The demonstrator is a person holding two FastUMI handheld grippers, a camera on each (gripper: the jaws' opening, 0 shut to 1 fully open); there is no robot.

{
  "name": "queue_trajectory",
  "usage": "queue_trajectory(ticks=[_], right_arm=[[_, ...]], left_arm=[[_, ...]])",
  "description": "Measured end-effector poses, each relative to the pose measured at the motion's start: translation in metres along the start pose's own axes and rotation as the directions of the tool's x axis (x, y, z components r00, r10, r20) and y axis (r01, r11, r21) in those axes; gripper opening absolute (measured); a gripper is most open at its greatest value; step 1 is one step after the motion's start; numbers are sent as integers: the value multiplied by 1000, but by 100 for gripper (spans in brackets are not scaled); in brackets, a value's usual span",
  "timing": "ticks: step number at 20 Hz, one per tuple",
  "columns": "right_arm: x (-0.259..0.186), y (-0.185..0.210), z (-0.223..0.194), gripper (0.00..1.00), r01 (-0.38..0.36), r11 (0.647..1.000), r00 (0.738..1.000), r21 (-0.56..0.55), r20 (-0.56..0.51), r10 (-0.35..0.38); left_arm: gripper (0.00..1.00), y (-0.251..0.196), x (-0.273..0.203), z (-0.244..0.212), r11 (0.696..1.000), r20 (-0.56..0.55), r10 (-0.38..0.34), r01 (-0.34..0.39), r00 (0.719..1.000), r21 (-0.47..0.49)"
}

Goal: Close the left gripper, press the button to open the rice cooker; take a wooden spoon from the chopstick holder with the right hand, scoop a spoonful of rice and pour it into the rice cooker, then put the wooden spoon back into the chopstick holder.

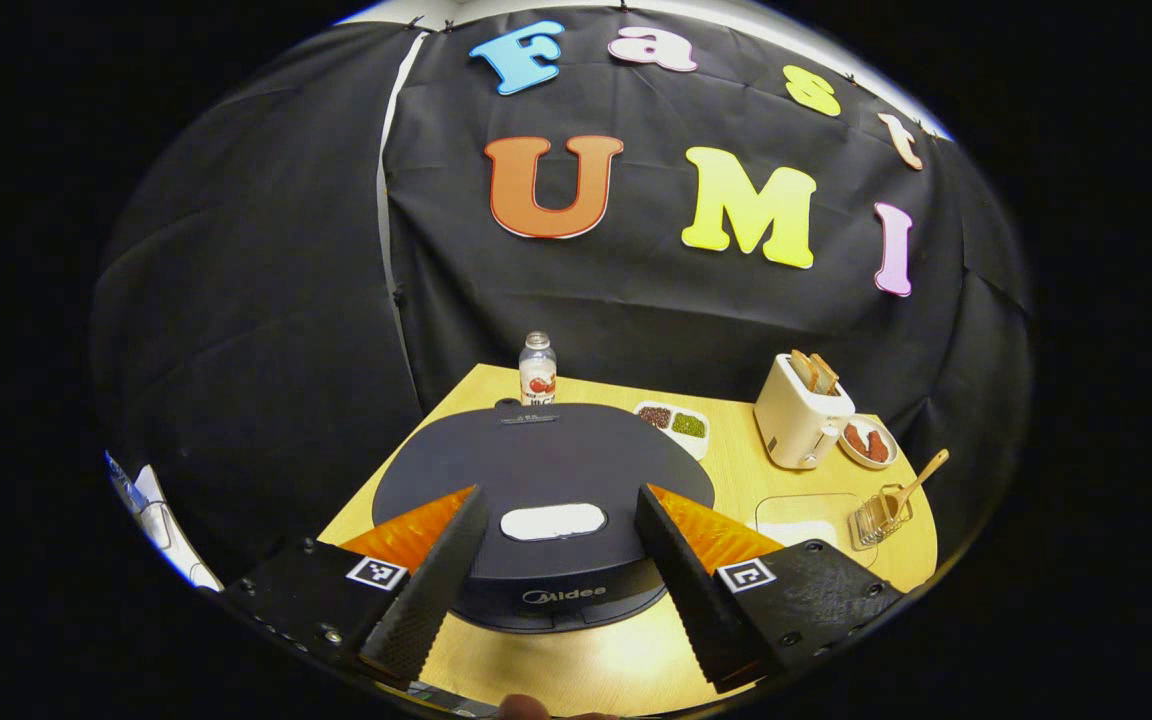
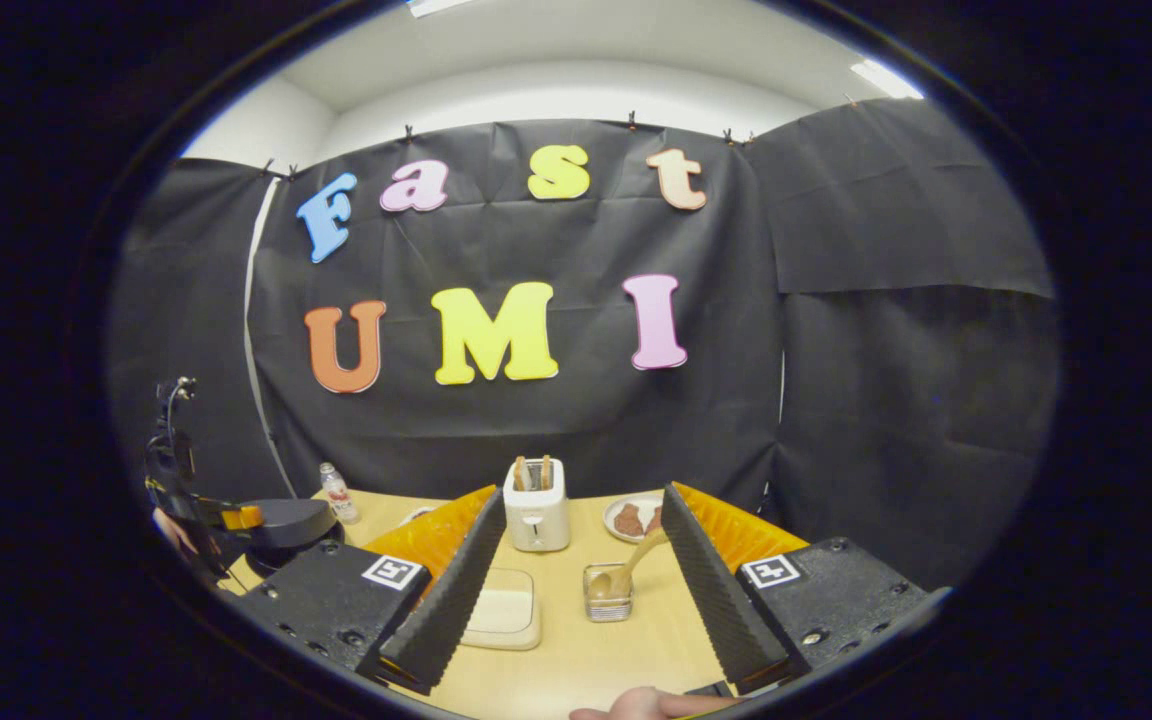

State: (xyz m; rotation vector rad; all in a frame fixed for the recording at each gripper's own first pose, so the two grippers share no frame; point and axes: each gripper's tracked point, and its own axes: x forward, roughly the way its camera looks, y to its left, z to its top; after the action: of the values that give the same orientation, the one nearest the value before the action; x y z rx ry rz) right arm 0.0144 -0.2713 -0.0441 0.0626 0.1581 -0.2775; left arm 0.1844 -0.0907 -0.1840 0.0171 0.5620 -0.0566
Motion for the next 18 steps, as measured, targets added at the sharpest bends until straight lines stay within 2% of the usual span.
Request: queue_trajectory(ticks=[7,8,9,12,18], right_arm=[[13,4,-3,100,-37,999,999,-18,-16,36],[16,2,-4,97,-38,999,999,-21,-19,37],[17,3,-5,100,-41,999,999,-20,-23,41],[25,5,-8,100,-58,998,998,-11,-31,57],[45,7,-16,97,-104,995,994,-5,-40,104]], left_arm=[[97,-1,13,-35,1000,-48,26,-25,999,17],[97,-2,14,-38,999,-52,31,-30,998,17],[97,-3,15,-42,999,-62,34,-33,997,15],[98,-3,19,-54,999,-92,48,-48,995,7],[99,-4,19,-61,998,-72,67,-68,995,-15]])
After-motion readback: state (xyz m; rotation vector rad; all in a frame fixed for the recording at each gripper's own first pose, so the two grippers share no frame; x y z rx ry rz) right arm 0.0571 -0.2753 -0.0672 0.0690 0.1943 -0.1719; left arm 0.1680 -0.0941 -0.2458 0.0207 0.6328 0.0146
